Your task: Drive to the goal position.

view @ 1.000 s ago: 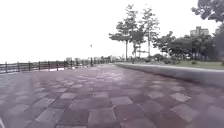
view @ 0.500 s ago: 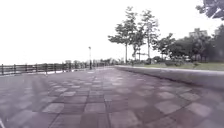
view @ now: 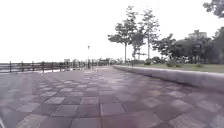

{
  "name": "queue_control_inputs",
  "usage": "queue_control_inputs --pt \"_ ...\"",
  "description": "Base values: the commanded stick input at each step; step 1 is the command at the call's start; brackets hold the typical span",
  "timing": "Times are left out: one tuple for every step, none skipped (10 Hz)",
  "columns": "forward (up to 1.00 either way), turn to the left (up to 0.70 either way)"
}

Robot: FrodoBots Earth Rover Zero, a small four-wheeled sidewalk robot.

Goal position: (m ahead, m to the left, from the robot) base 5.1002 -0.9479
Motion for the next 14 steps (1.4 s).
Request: queue_control_inputs --pt "1.0 0.0" --pt "1.0 0.0" --pt "1.0 0.0" --pt "1.0 0.0" --pt "1.0 0.0" --pt "1.0 0.4" --pt "1.0 0.4" --pt "1.0 0.4" --pt "1.0 0.4" --pt "1.0 0.28" --pt "1.0 0.11" --pt "1.0 0.0" --pt "1.0 0.0" --pt "1.0 0.0"
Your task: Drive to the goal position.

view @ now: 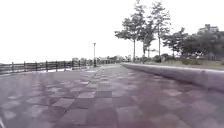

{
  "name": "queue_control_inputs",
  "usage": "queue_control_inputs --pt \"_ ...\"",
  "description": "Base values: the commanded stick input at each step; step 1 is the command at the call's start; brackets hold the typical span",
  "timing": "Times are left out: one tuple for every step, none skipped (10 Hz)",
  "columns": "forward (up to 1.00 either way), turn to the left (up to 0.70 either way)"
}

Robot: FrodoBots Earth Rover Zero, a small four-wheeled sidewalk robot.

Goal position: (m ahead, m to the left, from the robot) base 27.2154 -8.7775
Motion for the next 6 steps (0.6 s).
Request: queue_control_inputs --pt "1.0 0.0" --pt "1.0 0.0" --pt "1.0 0.0" --pt "1.0 0.0" --pt "1.0 0.0" --pt "1.0 0.0"
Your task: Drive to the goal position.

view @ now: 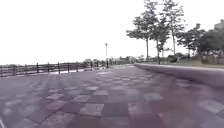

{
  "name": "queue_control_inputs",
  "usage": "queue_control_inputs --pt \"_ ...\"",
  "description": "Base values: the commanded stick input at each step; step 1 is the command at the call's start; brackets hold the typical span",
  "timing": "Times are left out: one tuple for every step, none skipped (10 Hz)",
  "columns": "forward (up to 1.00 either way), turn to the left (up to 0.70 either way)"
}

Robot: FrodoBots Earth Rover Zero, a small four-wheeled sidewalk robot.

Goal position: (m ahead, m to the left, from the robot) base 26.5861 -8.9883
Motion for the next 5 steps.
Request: queue_control_inputs --pt "1.0 -0.01" --pt "1.0 -0.18" --pt "1.0 -0.35" --pt "1.0 -0.36" --pt "1.0 -0.25"
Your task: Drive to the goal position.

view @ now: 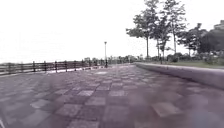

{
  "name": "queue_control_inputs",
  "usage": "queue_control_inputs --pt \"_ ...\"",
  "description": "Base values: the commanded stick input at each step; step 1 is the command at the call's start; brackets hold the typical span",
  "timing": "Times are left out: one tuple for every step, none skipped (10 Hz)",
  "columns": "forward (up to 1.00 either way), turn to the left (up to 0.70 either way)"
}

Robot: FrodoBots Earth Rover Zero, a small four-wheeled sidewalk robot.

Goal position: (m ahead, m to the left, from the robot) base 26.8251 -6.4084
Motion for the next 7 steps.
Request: queue_control_inputs --pt "1.0 0.0" --pt "1.0 0.0" --pt "1.0 0.0" --pt "1.0 0.0" --pt "1.0 0.0" --pt "1.0 0.0" --pt "1.0 0.0"
